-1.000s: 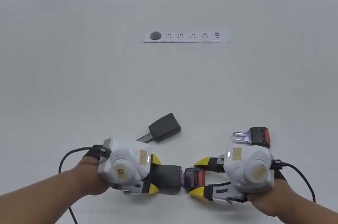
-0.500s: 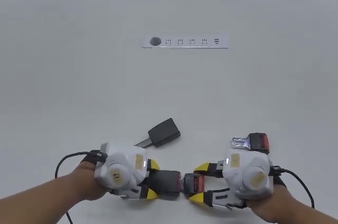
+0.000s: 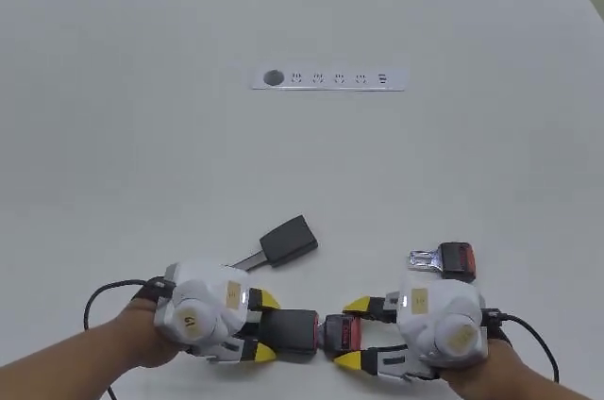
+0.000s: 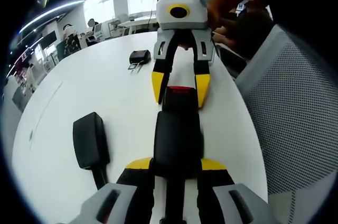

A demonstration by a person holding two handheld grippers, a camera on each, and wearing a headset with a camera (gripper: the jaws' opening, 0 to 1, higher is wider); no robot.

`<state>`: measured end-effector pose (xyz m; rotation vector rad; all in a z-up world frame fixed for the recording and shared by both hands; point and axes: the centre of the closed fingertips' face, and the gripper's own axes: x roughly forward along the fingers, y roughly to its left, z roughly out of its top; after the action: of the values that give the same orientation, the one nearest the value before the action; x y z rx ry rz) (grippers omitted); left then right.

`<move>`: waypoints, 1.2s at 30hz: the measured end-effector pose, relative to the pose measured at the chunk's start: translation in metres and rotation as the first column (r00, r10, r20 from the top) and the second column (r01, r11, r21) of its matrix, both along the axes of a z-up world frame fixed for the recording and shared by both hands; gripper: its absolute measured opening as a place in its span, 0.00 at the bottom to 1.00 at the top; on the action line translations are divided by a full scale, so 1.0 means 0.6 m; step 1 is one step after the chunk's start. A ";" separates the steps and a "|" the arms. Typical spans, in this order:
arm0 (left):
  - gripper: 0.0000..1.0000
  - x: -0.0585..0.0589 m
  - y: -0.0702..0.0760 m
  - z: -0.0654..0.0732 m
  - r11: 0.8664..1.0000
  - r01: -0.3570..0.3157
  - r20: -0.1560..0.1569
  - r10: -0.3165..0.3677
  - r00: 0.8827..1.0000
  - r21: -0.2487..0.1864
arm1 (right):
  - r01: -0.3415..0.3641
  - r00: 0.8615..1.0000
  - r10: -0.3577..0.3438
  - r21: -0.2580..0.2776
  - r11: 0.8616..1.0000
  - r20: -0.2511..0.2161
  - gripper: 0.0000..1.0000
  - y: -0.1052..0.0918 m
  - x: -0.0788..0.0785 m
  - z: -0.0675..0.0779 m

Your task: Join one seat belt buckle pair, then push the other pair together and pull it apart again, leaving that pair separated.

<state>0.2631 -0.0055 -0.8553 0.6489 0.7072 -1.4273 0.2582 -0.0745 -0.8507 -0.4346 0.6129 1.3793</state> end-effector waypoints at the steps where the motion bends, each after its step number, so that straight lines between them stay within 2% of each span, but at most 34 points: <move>1: 0.31 0.000 0.001 0.000 1.000 -0.005 0.001 0.005 1.000 -0.006 | -0.003 1.000 0.003 -0.004 1.000 0.013 0.34 0.000 -0.001 0.001; 8: 0.31 -0.001 -0.001 0.003 1.000 -0.004 -0.001 0.004 1.000 -0.022 | 0.001 1.000 -0.001 0.006 1.000 0.004 0.33 0.000 0.002 0.002; 13: 0.31 0.000 0.000 0.002 1.000 -0.007 -0.002 0.007 1.000 -0.028 | 0.045 0.999 -0.044 0.039 0.998 -0.031 0.33 -0.002 0.003 0.001; 26: 0.31 0.000 0.000 0.001 0.999 -0.007 -0.009 0.006 1.000 -0.034 | 0.050 0.999 -0.049 0.044 0.998 -0.003 0.33 -0.001 0.002 0.001; 36: 0.31 0.000 0.000 0.002 0.999 -0.009 -0.008 0.009 1.000 -0.034 | 0.065 0.998 -0.064 0.053 0.996 -0.011 0.33 -0.001 0.002 0.001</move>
<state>0.2633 -0.0057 -0.8543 0.6137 0.6895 -1.4311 0.2593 -0.0751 -0.8498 -0.3627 0.5919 1.3337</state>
